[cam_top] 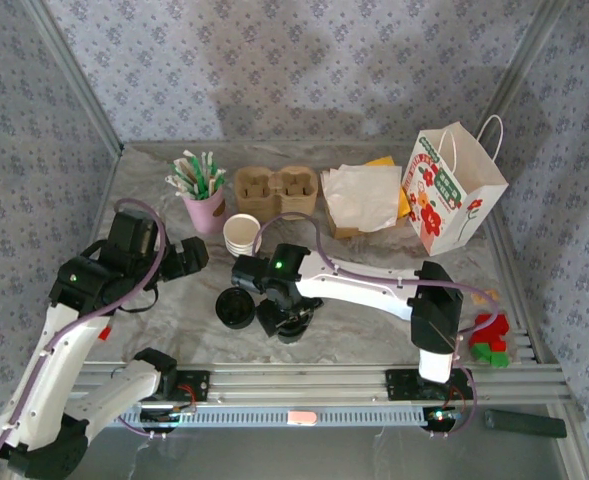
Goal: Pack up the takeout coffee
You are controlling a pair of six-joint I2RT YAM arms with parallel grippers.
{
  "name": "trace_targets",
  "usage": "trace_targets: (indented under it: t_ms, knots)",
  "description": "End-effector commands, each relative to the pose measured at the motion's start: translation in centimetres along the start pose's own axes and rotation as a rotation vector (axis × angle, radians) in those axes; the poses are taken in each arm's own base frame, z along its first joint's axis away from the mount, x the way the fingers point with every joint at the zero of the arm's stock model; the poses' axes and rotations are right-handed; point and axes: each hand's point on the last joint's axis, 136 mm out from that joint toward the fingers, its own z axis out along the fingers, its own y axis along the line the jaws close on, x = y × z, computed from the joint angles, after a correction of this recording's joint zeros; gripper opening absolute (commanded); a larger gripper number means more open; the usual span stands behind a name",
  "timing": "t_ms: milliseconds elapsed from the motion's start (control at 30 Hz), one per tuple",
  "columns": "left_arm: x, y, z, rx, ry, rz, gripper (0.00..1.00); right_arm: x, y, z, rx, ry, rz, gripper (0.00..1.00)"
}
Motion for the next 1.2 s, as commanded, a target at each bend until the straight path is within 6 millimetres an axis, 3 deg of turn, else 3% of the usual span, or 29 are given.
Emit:
trace_targets:
  t_ms: [0, 200, 533, 1167]
  knots:
    - [-0.4, -0.5, -0.4, 0.022, -0.011, -0.002, 1.00, 0.2, -0.4, 0.1, 0.003, 0.004, 0.020, 0.82]
    - [-0.4, -0.7, -0.2, 0.028, -0.004, -0.006, 1.00, 0.1, -0.6, 0.2, 0.013, 0.004, 0.018, 0.75]
    - [-0.7, -0.9, -0.2, 0.028, -0.007, 0.002, 1.00, -1.0, -1.0, -0.5, 0.020, -0.031, 0.017, 0.74]
    - [-1.0, -0.9, -0.2, 0.017, -0.012, 0.016, 1.00, -8.0, -0.9, -1.0, 0.006, -0.085, -0.022, 0.75]
